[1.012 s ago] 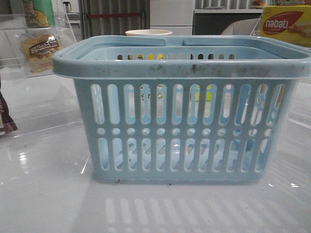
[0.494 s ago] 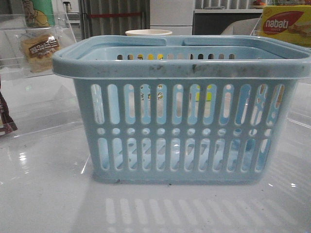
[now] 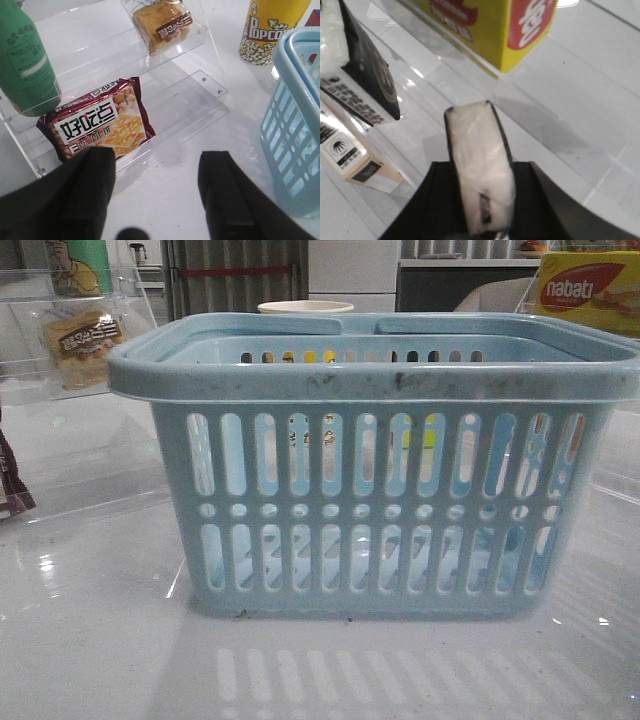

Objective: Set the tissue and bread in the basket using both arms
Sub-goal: 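Carry the tissue pack over the basket and release it inside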

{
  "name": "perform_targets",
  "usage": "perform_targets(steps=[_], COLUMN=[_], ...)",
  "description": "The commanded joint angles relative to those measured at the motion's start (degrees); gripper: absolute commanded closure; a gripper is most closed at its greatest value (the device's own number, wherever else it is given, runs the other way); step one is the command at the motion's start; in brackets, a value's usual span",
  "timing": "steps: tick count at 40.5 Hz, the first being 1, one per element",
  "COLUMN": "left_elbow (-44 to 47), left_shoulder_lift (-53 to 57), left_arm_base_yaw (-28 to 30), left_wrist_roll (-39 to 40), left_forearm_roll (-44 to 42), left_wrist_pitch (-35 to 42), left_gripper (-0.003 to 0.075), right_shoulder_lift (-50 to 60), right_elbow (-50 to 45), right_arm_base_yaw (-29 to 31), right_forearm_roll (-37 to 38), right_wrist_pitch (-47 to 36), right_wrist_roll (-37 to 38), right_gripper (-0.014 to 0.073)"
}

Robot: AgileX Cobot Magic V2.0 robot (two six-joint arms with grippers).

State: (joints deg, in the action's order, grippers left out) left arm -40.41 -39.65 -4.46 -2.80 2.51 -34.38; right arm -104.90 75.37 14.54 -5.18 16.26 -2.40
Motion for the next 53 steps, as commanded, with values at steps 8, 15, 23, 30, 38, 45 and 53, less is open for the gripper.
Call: perform_targets(steps=[8, 15, 23, 30, 38, 45, 53], left_elbow=[-1.68, -1.68, -1.68, -1.68, -1.68, -1.68, -1.68], left_shoulder_lift=[-0.29, -0.29, -0.29, -0.29, -0.29, -0.29, -0.29], left_arm_base_yaw=[-0.47, -0.47, -0.47, -0.47, -0.47, -0.47, -0.47], left_wrist_roll=[0.08, 0.08, 0.08, 0.08, 0.08, 0.08, 0.08], left_forearm_roll=[0.62, 0.62, 0.62, 0.62, 0.62, 0.62, 0.62], left_wrist_pitch=[4.0, 4.0, 4.0, 4.0, 4.0, 4.0, 4.0], left_gripper=[0.0277, 0.0277, 0.0277, 0.0277, 0.0277, 0.0277, 0.0277], right_shoulder_lift=[5.2, 9.95, 17.69, 24.77, 28.92, 28.35, 25.31], right_elbow=[2.16, 2.16, 2.16, 2.16, 2.16, 2.16, 2.1], right_arm_base_yaw=[0.15, 0.0, -4.06, -11.88, -23.0, -30.91, -35.13], right_forearm_roll=[-5.2, -7.71, -7.71, -7.71, -7.71, -7.71, -7.71], right_wrist_pitch=[-3.35, -1.59, 3.77, 7.45, 13.44, 19.67, 24.33], right_wrist_roll=[-0.1, -0.1, -0.6, -4.02, -8.87, -9.06, -9.06], right_gripper=[0.0371, 0.0371, 0.0371, 0.0371, 0.0371, 0.0371, 0.0371])
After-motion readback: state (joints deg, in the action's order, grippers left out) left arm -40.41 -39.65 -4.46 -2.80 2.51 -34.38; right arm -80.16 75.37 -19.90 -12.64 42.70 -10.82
